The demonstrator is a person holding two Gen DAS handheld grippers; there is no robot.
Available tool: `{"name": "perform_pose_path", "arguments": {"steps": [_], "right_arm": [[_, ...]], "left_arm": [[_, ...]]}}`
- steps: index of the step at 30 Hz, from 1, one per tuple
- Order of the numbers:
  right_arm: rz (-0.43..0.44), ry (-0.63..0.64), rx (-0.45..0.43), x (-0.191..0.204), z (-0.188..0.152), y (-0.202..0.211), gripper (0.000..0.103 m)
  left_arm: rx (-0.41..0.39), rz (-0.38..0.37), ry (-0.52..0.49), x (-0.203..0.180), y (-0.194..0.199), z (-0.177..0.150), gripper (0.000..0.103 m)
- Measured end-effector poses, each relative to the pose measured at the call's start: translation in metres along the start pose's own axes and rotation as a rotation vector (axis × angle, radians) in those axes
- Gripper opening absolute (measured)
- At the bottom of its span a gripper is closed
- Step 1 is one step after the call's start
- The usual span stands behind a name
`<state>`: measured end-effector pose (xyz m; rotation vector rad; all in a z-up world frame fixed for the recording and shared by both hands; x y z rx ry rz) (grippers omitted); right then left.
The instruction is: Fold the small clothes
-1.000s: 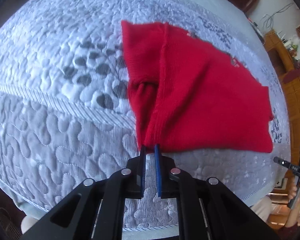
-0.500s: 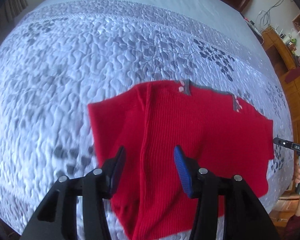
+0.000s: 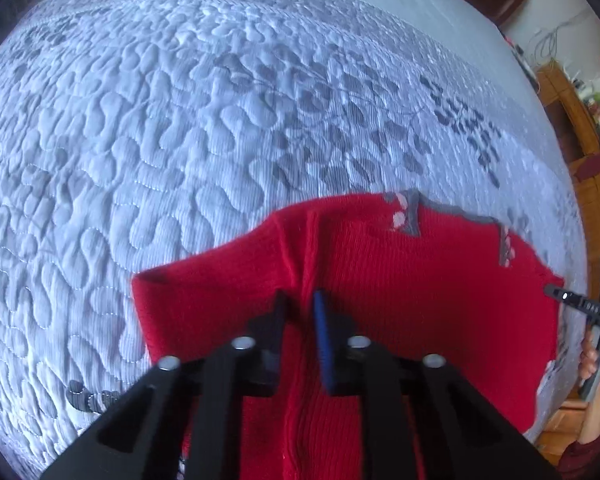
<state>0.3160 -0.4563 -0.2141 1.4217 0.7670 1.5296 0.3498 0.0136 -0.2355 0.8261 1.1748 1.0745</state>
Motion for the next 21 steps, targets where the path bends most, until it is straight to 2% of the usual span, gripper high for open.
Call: {"name": "perform_pose_path", "arguments": {"steps": [4, 9, 11, 15, 16, 19, 21], "right_arm": [[0.081, 0.046, -0.083, 0.019, 0.007, 0.03, 0.004], [0.094, 0.098, -0.143, 0.04, 0.022, 0.052, 0.003], [0.06, 0.112, -0.158, 0.043, 0.03, 0.052, 0.003], [0.054, 0.043, -0.155, 0.029, 0.045, 0.038, 0.003], [0.031, 0.021, -0.15, 0.022, 0.047, 0.031, 0.003], [-0.146, 0.003, -0.036, 0.0, 0.039, -0.007, 0.003], [-0.189, 0.01, 0.036, -0.008, 0.027, -0.031, 0.004]], "left_arm": [[-0.062, -0.077, 0.036, 0.002, 0.02, 0.003, 0.003], [-0.16, -0.119, 0.006, -0.008, 0.047, 0.015, 0.002], [-0.187, -0.095, -0.004, -0.009, 0.048, 0.022, 0.0], [-0.23, -0.041, 0.025, 0.004, 0.04, 0.035, 0.0], [-0.221, -0.037, 0.037, 0.009, 0.037, 0.034, 0.0], [-0.171, -0.007, 0.051, 0.02, 0.017, 0.027, 0.0], [-0.152, 0.019, 0.037, 0.022, 0.008, 0.019, 0.0]]}}
Point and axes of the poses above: each gripper's, at about its wrist camera, not at the fingertips, and y roughly against the way its jaws point, x to its left, z to its top, the point moved 4 cm from there along -y, roughly the way its jaws point, and after that the axes turned 2 degrees about -x, right-handed, at the moved point
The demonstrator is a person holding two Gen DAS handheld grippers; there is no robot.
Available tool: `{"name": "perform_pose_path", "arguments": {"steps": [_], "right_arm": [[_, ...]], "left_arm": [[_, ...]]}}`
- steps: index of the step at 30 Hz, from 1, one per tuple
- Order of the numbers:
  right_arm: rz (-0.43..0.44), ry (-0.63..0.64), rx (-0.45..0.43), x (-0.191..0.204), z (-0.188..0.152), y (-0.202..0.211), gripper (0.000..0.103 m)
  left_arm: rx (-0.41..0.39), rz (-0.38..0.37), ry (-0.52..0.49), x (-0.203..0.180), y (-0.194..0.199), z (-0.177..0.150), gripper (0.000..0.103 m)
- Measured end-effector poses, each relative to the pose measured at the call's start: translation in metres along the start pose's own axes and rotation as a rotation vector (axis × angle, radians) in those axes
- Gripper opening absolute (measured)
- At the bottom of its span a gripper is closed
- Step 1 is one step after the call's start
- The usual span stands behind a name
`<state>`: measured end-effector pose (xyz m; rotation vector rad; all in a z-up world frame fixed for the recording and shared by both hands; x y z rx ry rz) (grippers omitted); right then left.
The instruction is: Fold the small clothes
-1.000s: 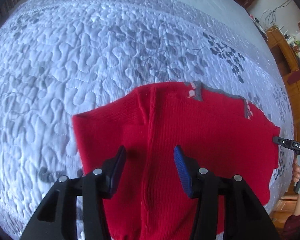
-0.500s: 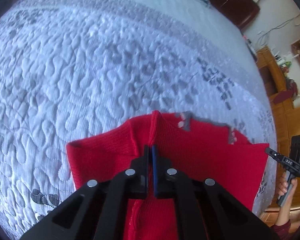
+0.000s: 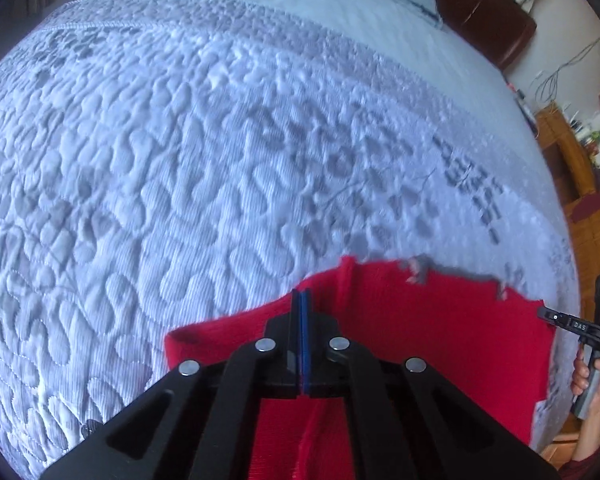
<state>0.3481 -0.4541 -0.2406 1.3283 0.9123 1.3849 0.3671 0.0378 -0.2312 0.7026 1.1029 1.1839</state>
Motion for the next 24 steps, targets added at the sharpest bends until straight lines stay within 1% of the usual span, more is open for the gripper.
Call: {"name": "perform_pose_path", "arguments": {"steps": [2, 5, 7, 8, 9, 10, 11, 12, 13, 14, 15, 16, 18, 20, 22, 24], "right_arm": [[0.006, 0.007, -0.034, 0.0, -0.005, 0.002, 0.007], [0.041, -0.009, -0.07, 0.0, -0.016, 0.019, 0.035], [0.049, 0.002, -0.083, -0.001, -0.026, 0.033, 0.035], [0.063, 0.003, -0.088, -0.001, -0.033, 0.039, 0.038], [0.083, 0.003, -0.091, -0.002, -0.041, 0.045, 0.04], [0.094, 0.003, -0.09, -0.002, -0.048, 0.049, 0.04], [0.102, 0.0, -0.088, -0.004, -0.055, 0.052, 0.04], [0.105, -0.003, -0.088, -0.007, -0.062, 0.057, 0.04], [0.106, -0.003, -0.088, -0.009, -0.066, 0.058, 0.04], [0.105, -0.003, -0.089, -0.01, -0.069, 0.057, 0.041], [0.104, -0.003, -0.09, -0.011, -0.072, 0.056, 0.041], [0.106, -0.006, -0.092, -0.013, -0.075, 0.056, 0.041], [0.118, -0.014, -0.095, -0.015, -0.078, 0.056, 0.041], [0.138, -0.018, -0.105, -0.016, -0.081, 0.056, 0.041], [0.155, -0.016, -0.108, -0.014, -0.084, 0.056, 0.041], [0.151, -0.008, -0.106, -0.011, -0.084, 0.053, 0.041]], "left_arm": [[0.029, 0.0, -0.002, 0.001, -0.002, -0.009, 0.0], [0.04, 0.014, -0.033, -0.006, 0.0, -0.017, 0.008], [0.036, 0.038, -0.084, -0.015, 0.0, -0.017, 0.02], [0.028, 0.048, -0.102, -0.018, 0.0, -0.016, 0.03], [0.022, 0.054, -0.112, -0.022, -0.001, -0.013, 0.036], [0.022, 0.057, -0.119, -0.025, -0.002, -0.011, 0.042], [0.023, 0.065, -0.125, -0.03, -0.005, -0.006, 0.042], [0.033, 0.071, -0.131, -0.032, -0.009, -0.004, 0.042], [0.038, 0.08, -0.136, -0.035, -0.014, 0.0, 0.038], [0.039, 0.084, -0.136, -0.035, -0.017, 0.002, 0.018], [0.044, 0.089, -0.135, -0.035, -0.021, 0.004, 0.006], [0.051, 0.087, -0.128, -0.034, -0.024, 0.005, 0.001], [0.053, 0.07, -0.093, -0.03, -0.025, 0.007, 0.001], [0.002, 0.081, -0.058, -0.024, -0.013, 0.011, 0.0], [-0.057, 0.069, -0.014, -0.015, 0.002, 0.014, 0.0], [-0.126, 0.163, -0.014, -0.001, 0.012, 0.019, 0.0]]}}
Point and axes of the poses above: each gripper's, at about its wrist camera, not at the fingertips, and y roughly against the way its jaws point, x to its left, z to its top, the point moved 4 cm from there along -y, roughly the way its jaws point, and after that the axes turned 2 degrees about -x, right-handed, at the moved point
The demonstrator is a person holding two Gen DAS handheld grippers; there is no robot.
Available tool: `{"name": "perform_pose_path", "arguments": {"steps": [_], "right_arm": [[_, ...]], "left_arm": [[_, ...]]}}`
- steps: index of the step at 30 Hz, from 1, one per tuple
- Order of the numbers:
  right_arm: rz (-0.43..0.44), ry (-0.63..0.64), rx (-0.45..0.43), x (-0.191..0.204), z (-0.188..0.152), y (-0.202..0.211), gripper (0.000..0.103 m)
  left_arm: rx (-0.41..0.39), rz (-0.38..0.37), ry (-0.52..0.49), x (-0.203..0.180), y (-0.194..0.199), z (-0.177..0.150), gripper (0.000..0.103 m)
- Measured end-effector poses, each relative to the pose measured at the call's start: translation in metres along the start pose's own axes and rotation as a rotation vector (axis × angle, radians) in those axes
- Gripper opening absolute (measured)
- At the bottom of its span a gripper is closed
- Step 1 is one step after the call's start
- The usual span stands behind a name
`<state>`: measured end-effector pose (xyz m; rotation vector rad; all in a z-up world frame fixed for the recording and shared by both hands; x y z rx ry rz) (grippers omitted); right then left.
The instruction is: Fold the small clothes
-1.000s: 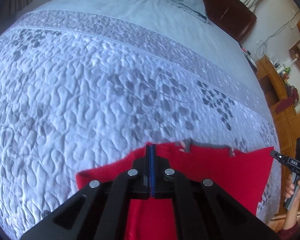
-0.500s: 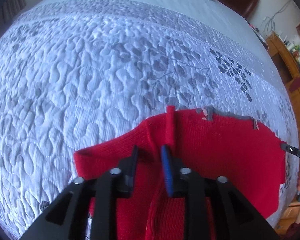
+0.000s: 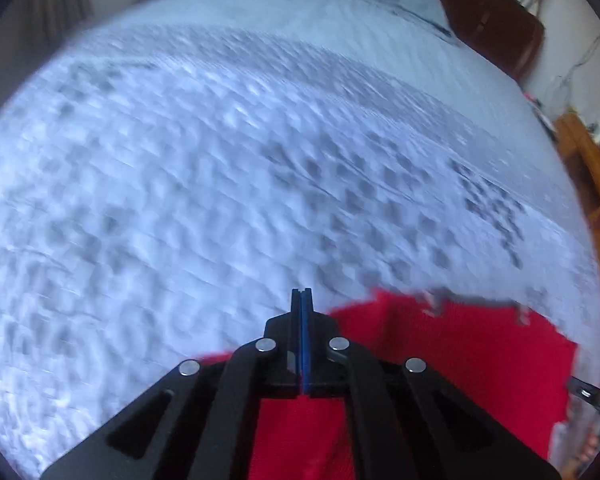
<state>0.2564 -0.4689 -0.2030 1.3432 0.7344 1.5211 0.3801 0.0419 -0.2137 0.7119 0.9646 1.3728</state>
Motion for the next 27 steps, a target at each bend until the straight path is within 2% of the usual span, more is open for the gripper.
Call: {"name": "perform_pose_path", "arguments": {"steps": [1, 3, 4, 6, 9, 11, 13, 15, 17, 19, 20, 21, 24, 27], "right_arm": [[-0.005, 0.004, 0.002, 0.001, -0.001, -0.001, 0.041], [0.001, -0.001, 0.007, 0.003, -0.003, -0.004, 0.042], [0.007, -0.002, 0.008, 0.004, -0.005, -0.003, 0.043], [0.03, 0.001, 0.013, 0.006, -0.014, 0.002, 0.051], [0.039, 0.025, 0.045, 0.009, -0.033, 0.01, 0.052], [0.028, 0.074, 0.081, 0.014, -0.054, 0.016, 0.052], [0.032, 0.106, 0.11, 0.02, -0.072, 0.02, 0.052], [0.053, 0.113, 0.157, 0.025, -0.09, 0.019, 0.053], [0.019, 0.148, 0.193, 0.03, -0.107, 0.015, 0.052], [-0.03, 0.197, 0.202, 0.036, -0.121, 0.014, 0.033], [-0.043, 0.208, 0.207, 0.038, -0.125, 0.016, 0.013], [-0.042, 0.209, 0.212, 0.039, -0.13, 0.019, 0.006], [-0.055, 0.237, 0.187, 0.045, -0.136, 0.033, 0.005], [-0.061, 0.201, 0.21, 0.037, -0.148, 0.036, 0.004]], "left_arm": [[-0.003, 0.026, -0.015, 0.004, -0.002, 0.001, 0.0], [0.057, -0.011, -0.009, 0.011, -0.011, -0.002, 0.0], [0.068, -0.032, 0.002, 0.011, -0.01, -0.005, 0.0], [0.079, -0.076, -0.007, 0.006, -0.005, -0.011, 0.0], [0.121, -0.109, -0.054, -0.008, 0.012, -0.034, 0.002], [0.153, -0.113, -0.095, -0.014, 0.023, -0.058, 0.015], [0.177, -0.109, -0.131, -0.017, 0.034, -0.084, 0.023], [0.183, -0.105, -0.155, -0.017, 0.045, -0.107, 0.024], [0.179, -0.101, -0.17, -0.017, 0.057, -0.13, 0.027], [0.161, -0.08, -0.181, -0.016, 0.066, -0.143, 0.028], [0.152, -0.069, -0.189, -0.017, 0.07, -0.148, 0.028], [0.145, -0.062, -0.192, -0.017, 0.073, -0.151, 0.029], [0.146, -0.044, -0.207, -0.02, 0.079, -0.163, 0.033], [0.184, -0.026, -0.237, -0.023, 0.071, -0.176, 0.036]]}}
Point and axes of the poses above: each gripper's, at about its wrist camera, not at the fingertips, and y roughly against the way its jaws point, x to its left, z to its top, the point moved 4 cm from there along -y, roughly the way its jaws point, and after that the axes turned 2 degrees about -x, right-handed, at the moved point
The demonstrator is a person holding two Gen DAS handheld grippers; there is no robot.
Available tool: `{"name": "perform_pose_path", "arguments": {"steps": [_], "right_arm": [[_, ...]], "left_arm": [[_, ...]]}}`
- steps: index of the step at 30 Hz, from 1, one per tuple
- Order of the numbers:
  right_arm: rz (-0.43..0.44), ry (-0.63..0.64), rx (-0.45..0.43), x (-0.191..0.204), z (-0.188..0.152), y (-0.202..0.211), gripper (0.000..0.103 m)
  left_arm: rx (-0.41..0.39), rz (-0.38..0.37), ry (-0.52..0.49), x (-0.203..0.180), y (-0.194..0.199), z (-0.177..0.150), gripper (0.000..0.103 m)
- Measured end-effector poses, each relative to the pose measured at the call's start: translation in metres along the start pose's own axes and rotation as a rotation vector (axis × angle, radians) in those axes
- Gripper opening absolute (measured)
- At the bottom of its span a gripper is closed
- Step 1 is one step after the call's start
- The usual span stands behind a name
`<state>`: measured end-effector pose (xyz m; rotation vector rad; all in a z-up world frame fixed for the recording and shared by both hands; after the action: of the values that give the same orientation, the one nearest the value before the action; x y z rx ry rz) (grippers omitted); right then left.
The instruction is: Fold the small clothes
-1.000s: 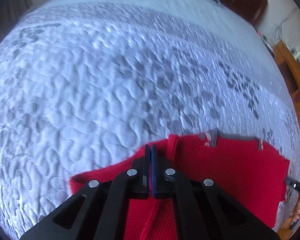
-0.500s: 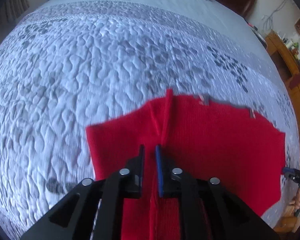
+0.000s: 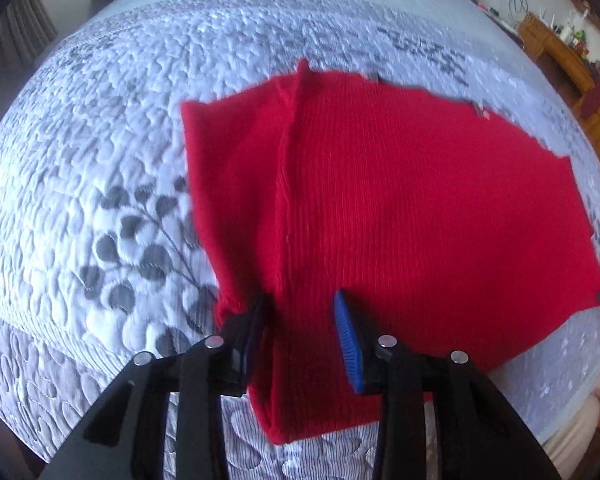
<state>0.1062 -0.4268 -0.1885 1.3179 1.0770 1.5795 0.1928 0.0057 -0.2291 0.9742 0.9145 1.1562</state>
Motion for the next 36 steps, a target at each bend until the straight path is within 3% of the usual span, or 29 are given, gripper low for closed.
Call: {"name": "perform_pose_path", "arguments": {"steps": [2, 7, 11, 16, 18, 25, 34, 35, 36], "right_arm": [[-0.048, -0.014, 0.057, -0.007, -0.009, -0.021, 0.004], [0.0, -0.07, 0.029, -0.011, -0.008, -0.021, 0.006], [-0.025, -0.092, -0.032, -0.012, -0.004, 0.006, 0.039], [-0.019, -0.205, -0.052, -0.034, 0.018, 0.02, 0.054], [-0.032, -0.224, -0.052, -0.037, 0.027, 0.017, 0.062], [0.058, -0.316, 0.011, -0.051, 0.046, -0.022, 0.062], [0.155, -0.359, -0.033, -0.059, 0.065, -0.034, 0.062], [0.166, -0.359, -0.042, -0.059, 0.066, -0.032, 0.058], [0.199, -0.354, -0.05, -0.055, 0.069, -0.031, 0.044]], "left_arm": [[0.0, -0.015, 0.017, 0.002, -0.005, -0.004, 0.037], [0.033, -0.06, 0.061, 0.008, -0.002, -0.001, 0.037], [0.04, -0.12, 0.138, 0.012, 0.018, 0.004, 0.037], [0.023, -0.127, 0.114, -0.017, 0.031, 0.027, 0.053], [0.018, -0.144, 0.102, -0.034, 0.029, 0.039, 0.054], [0.048, -0.134, 0.028, -0.07, -0.001, 0.056, 0.054], [0.1, -0.194, 0.038, -0.057, -0.029, 0.046, 0.054], [0.103, -0.204, 0.047, -0.056, -0.029, 0.046, 0.054], [0.107, -0.21, 0.048, -0.055, -0.03, 0.046, 0.054]]}}
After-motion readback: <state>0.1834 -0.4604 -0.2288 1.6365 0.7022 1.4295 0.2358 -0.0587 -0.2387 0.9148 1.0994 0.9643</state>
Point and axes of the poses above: each gripper's, at about its wrist camera, not at the fingertips, and y roughly against the way its jaws point, x to its left, z to its top, the point moved 4 cm from there along -y, roughly the way its jaws point, and after that the axes turned 2 degrees about -x, right-handed, at the moved point
